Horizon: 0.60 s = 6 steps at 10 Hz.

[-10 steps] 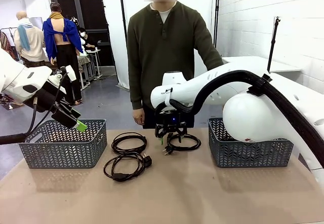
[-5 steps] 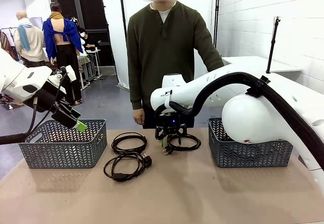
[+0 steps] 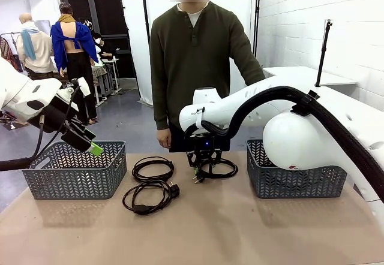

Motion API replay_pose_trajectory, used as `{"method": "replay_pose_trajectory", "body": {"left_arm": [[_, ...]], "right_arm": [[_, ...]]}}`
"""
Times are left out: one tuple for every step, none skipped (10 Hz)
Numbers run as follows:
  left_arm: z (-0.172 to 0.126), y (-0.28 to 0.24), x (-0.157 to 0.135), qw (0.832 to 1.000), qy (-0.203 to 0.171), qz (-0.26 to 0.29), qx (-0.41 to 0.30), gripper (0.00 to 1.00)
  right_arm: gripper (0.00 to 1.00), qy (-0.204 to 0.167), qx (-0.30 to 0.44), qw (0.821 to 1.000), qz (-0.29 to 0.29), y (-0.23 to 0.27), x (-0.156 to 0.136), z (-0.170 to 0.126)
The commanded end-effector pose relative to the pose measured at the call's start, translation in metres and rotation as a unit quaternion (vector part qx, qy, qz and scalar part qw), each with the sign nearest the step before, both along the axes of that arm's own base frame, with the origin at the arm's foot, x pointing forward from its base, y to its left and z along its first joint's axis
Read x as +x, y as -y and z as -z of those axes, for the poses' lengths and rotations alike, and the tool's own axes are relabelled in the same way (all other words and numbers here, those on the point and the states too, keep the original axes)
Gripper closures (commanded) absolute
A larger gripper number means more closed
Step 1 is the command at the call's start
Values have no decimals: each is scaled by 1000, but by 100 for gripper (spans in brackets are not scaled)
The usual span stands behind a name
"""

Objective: Organize the cables according to human instructions.
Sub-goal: Pick up a bundle of cables and place it in the basket indicated by the human.

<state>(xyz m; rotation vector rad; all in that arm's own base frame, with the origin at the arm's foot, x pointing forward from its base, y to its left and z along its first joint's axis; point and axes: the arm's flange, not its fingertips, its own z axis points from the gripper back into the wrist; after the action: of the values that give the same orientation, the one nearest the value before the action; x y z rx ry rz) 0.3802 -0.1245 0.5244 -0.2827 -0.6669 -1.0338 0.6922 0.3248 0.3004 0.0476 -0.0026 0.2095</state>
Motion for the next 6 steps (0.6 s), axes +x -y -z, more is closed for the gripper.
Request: {"method": "replay_pose_trajectory", "body": {"left_arm": [[2,-2,1,1000,-1,7,-8,0],[2,-2,1,1000,-1,7,-8,0],[2,-2,1,1000,-1,7,-8,0],[2,-2,1,1000,-1,7,-8,0],[2,-2,1,1000,-1,7,-8,0],[2,-2,1,1000,-1,7,-8,0]], "right_arm": [[91,1,-4,1000,3,-9,3,3],[100,1,-5,1000,3,-9,3,2],[100,1,-6,1000,3,-10,3,3],[100,1,-7,1000,2,-10,3,2],[100,2,-8,1000,4,-10,3,0],[100,4,-10,1000,7,-10,3,-2]]}}
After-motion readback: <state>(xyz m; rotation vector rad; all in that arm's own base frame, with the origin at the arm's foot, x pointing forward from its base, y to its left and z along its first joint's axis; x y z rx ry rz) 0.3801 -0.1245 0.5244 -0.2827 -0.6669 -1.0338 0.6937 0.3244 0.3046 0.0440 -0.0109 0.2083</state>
